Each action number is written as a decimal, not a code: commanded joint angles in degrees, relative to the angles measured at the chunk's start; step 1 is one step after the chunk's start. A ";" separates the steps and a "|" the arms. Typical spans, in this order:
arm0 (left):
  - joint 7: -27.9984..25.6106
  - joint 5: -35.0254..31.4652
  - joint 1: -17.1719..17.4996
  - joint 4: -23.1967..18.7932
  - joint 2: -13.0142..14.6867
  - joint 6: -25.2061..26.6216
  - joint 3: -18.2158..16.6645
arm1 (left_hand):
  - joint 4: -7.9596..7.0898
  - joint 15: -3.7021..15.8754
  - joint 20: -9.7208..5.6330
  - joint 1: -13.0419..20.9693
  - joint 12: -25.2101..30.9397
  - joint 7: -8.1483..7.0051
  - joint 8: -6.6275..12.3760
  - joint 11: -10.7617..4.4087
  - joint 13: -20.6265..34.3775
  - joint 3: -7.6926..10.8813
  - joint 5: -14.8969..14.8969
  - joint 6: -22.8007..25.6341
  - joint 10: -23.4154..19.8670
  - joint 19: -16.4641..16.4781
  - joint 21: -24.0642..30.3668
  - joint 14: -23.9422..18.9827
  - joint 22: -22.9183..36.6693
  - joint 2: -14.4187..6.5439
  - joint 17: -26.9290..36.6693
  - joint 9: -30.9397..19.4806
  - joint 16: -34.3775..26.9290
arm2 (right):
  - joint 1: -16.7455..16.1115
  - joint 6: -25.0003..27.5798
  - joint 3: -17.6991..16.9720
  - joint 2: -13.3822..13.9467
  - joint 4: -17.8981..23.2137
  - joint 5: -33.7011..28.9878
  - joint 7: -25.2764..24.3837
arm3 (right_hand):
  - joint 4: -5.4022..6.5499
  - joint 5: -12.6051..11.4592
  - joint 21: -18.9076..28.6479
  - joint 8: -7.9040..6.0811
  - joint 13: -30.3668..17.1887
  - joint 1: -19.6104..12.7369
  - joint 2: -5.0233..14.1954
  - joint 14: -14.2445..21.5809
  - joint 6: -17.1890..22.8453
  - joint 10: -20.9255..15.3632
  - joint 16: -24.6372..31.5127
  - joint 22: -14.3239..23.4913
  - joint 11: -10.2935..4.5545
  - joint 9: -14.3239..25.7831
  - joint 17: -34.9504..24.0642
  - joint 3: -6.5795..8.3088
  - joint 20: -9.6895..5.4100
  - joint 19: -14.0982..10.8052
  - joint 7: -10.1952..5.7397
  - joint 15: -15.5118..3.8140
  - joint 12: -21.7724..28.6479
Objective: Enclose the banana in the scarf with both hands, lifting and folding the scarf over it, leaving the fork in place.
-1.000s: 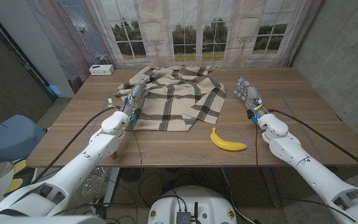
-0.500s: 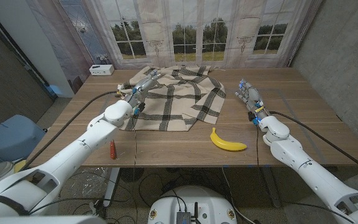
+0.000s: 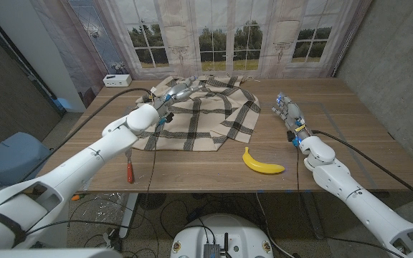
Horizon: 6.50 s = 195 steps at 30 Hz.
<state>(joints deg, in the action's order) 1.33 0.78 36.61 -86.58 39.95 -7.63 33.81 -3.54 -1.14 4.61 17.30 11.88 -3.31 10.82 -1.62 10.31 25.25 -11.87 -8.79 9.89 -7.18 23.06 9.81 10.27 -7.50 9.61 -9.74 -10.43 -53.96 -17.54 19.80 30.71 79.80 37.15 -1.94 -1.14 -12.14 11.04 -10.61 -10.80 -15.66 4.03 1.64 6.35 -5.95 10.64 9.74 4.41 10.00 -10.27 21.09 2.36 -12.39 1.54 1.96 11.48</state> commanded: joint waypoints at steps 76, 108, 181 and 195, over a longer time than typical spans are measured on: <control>21.23 -31.35 -21.81 4.93 -12.28 -27.79 19.16 | 8.19 0.53 3.83 4.69 1.35 -3.31 1.37 -2.23 0.28 -0.90 1.09 8.17 -8.14 5.90 -0.47 -7.91 0.42 4.76 0.31 -0.43 -0.95 | -4.57 -2.74 -2.79 1.42 4.81 -4.10 -7.64 | -2.19 0.18 0.35 -0.45 -0.15 -1.01 0.91 0.25 1.99 -1.42 0.38 0.33 -0.15 0.30 -0.18 0.27 0.39 -0.61 -0.21 0.56 0.10; 30.48 -38.97 -21.70 -5.38 -11.05 -25.24 21.41 | 14.13 1.46 4.75 18.01 3.25 -0.01 3.14 -1.69 0.73 -0.58 -0.42 22.67 -20.92 11.56 -1.18 -19.24 0.55 10.11 0.56 -0.75 -1.40 | -10.88 -2.87 -4.64 1.57 10.38 -5.06 -12.06 | -2.07 0.35 0.47 -0.53 -0.18 -0.31 1.47 0.74 2.78 -2.33 0.66 0.35 -0.09 0.32 -0.44 0.12 0.47 -0.95 0.10 0.69 0.29; 22.04 -54.03 -11.03 -12.07 -7.41 -20.91 21.93 | 11.94 8.66 0.83 33.28 6.76 1.29 4.94 -3.45 4.56 -7.43 -1.86 40.83 -40.13 23.50 4.33 -39.47 2.66 8.64 7.06 -1.91 -12.78 | -16.62 -1.36 -6.66 3.58 16.22 -5.54 -12.47 | -2.20 0.50 0.51 -0.47 -0.24 0.91 1.61 1.72 3.86 -3.70 0.70 0.38 0.51 0.36 -0.45 -0.05 0.59 -1.31 -0.12 0.94 0.35; 21.33 -55.38 -11.89 -9.95 -7.93 -20.62 22.99 | 14.41 9.66 0.28 49.72 5.43 -3.19 2.96 -2.92 5.53 -2.96 0.45 39.49 -36.84 23.85 6.32 -36.79 2.87 2.90 4.35 -1.92 -10.17 | -15.40 -0.97 -6.24 3.30 15.24 -5.43 -12.37 | -2.26 0.50 0.54 -0.47 -0.25 1.12 1.56 2.00 4.06 -4.20 0.74 0.38 0.45 0.36 -0.46 -0.10 0.70 -1.44 -0.38 0.95 0.45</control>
<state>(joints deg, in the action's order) 23.33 -53.71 25.31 -98.35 32.45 -28.43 56.01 10.69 2.75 6.01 63.82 17.48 -5.71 13.69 -4.53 15.53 21.52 -12.00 29.63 -27.12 15.95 28.59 -27.02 12.93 -4.17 14.56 -11.48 -21.08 -70.34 -18.94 13.18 34.23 95.78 31.62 -14.44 -3.31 -11.63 11.31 -10.82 -10.78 -14.94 5.44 3.18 9.93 -9.42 11.08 9.99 5.03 10.27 -10.53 20.97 3.08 -13.11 1.01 3.07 11.48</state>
